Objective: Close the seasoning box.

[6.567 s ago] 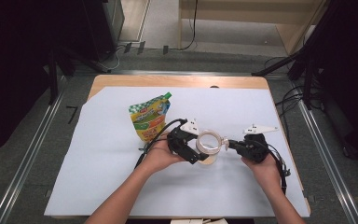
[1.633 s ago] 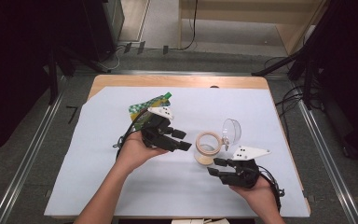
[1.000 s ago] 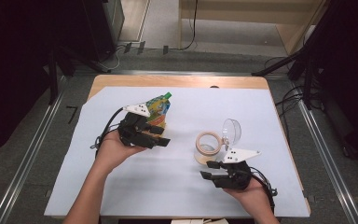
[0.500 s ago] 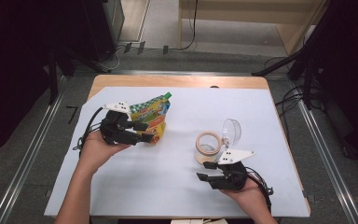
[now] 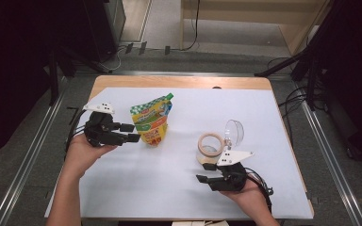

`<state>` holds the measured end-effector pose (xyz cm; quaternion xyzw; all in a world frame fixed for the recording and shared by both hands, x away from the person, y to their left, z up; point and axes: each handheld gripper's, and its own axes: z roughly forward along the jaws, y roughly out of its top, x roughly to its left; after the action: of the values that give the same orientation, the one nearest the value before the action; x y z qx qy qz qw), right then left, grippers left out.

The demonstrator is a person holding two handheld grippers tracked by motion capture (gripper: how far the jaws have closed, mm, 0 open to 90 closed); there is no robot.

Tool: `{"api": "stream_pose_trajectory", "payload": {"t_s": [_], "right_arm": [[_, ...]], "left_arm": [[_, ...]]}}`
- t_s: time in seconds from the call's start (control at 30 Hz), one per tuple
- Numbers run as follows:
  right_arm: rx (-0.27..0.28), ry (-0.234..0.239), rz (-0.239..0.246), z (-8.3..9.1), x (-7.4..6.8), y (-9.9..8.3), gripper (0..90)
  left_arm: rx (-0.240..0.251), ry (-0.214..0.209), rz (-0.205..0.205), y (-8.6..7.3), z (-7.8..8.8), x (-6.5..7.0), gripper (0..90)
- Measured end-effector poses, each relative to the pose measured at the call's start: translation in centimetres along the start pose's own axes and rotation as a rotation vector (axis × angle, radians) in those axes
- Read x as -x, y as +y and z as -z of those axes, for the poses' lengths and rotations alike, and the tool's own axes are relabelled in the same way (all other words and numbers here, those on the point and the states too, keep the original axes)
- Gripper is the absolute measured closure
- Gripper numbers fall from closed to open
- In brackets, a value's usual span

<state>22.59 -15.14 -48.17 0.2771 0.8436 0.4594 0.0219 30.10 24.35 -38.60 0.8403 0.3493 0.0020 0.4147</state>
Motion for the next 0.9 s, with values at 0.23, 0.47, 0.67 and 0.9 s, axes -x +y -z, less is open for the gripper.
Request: {"api": "stream_pose_trajectory", "payload": {"t_s": [0.23,0.47,0.67,0.9], "right_arm": [[-0.006,0.007,0.006,-0.4,-0.2,0.1,51.7],[-0.01,0.011,0.014,-0.8,-0.4,0.0,51.5],[0.007,0.032,0.025,-2.0,-1.0,0.3,50.5],[0.008,0.03,0.029,-3.2,-1.5,0.4,50.2]], "left_arm": [[0.023,0.025,0.026,0.1,-1.9,-1.0,53.4],[0.066,0.04,0.053,0.6,-2.9,-1.1,60.4],[0.044,0.061,0.047,1.0,-4.6,-1.1,61.8],[0.049,0.083,0.102,1.2,-5.8,-1.5,70.1]]}}
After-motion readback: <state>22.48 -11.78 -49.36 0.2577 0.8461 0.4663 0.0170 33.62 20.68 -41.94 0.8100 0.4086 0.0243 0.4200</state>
